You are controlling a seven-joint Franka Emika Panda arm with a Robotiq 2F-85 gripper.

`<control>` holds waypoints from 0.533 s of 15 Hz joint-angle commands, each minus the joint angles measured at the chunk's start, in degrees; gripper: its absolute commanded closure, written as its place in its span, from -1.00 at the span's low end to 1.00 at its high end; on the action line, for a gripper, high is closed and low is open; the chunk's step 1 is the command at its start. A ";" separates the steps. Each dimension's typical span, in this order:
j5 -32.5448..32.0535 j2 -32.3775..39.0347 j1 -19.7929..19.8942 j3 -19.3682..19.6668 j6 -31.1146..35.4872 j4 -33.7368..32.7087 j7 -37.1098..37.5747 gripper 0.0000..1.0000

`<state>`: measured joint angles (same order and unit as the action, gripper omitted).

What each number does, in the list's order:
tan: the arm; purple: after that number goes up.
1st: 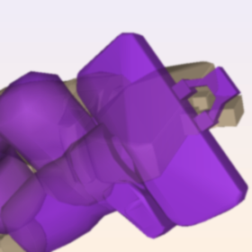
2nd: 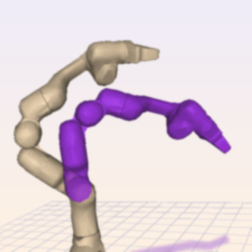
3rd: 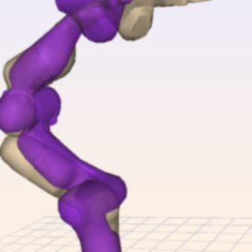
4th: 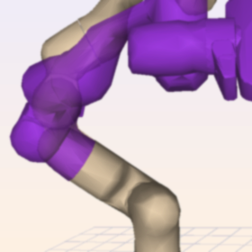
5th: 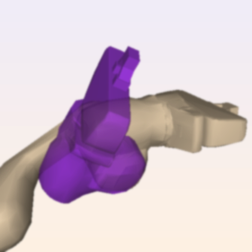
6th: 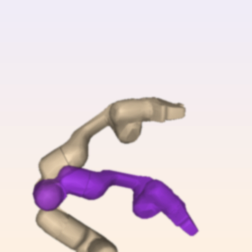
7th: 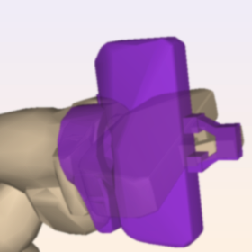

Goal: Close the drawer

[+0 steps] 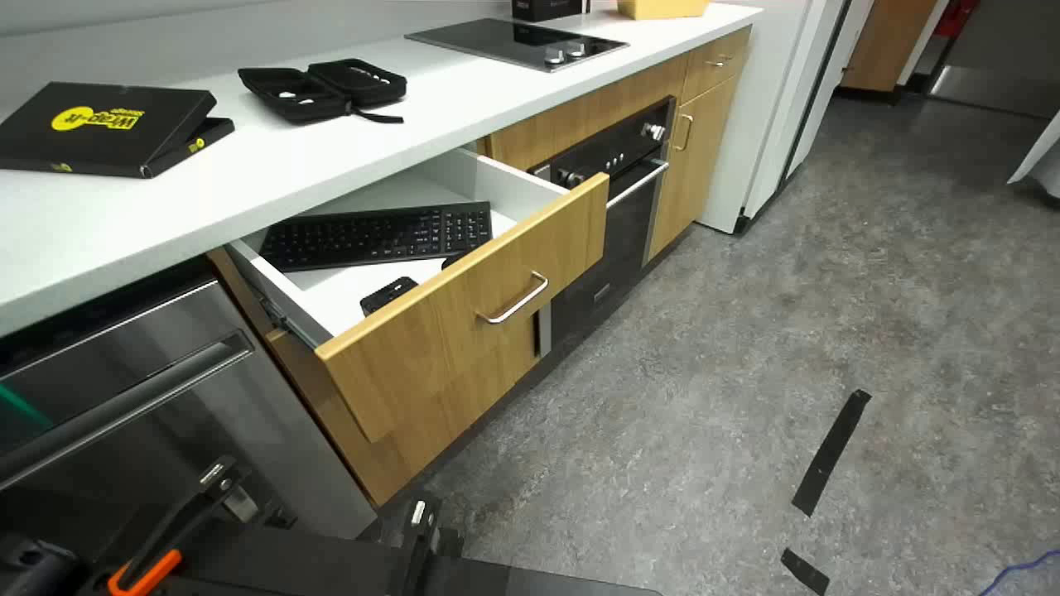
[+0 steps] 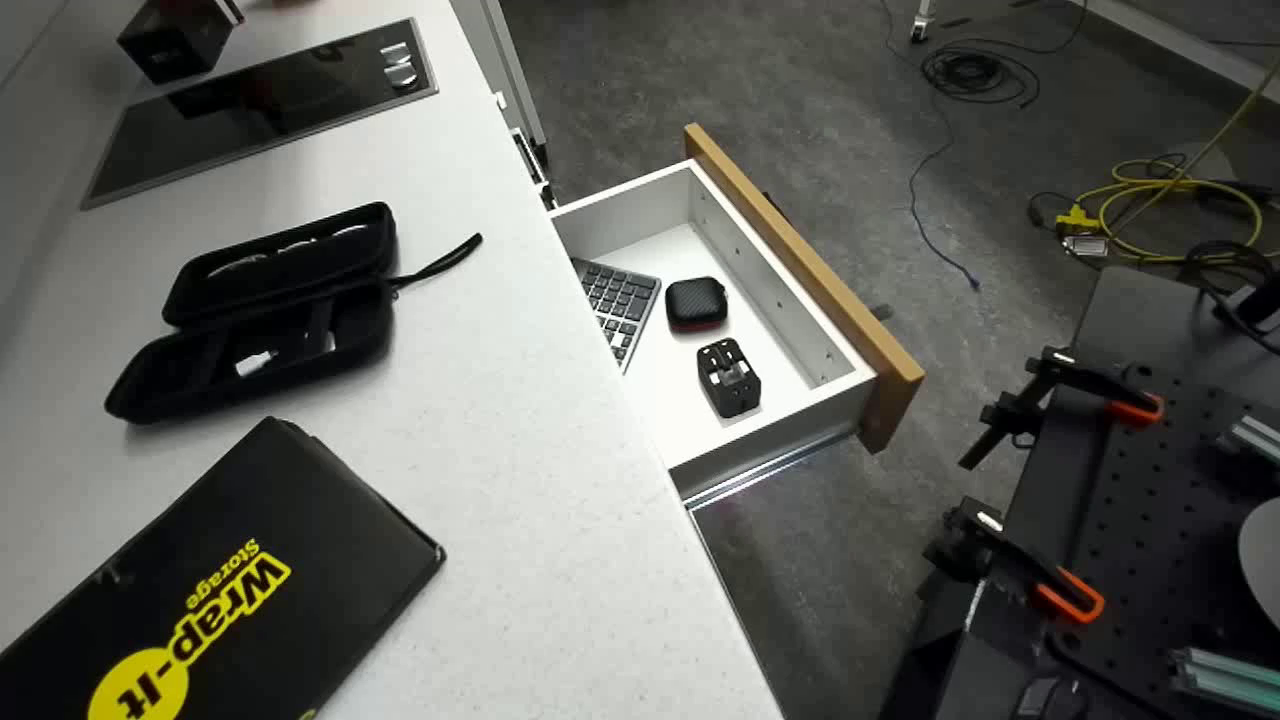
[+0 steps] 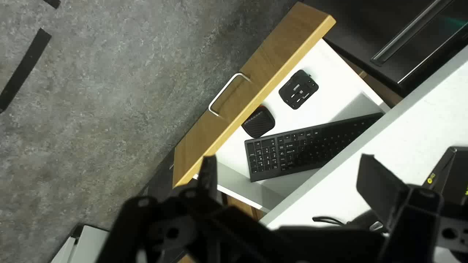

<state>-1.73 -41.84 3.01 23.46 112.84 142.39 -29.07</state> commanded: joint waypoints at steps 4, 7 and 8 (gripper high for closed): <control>0.60 1.00 1.02 -1.02 1.12 0.02 0.08 -1.00; -0.53 6.58 1.06 -1.78 8.52 1.76 1.84 -1.00; -0.76 9.67 1.20 -1.61 12.63 2.95 2.17 -1.00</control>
<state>-1.72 -39.19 3.02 22.88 117.06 143.35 -28.31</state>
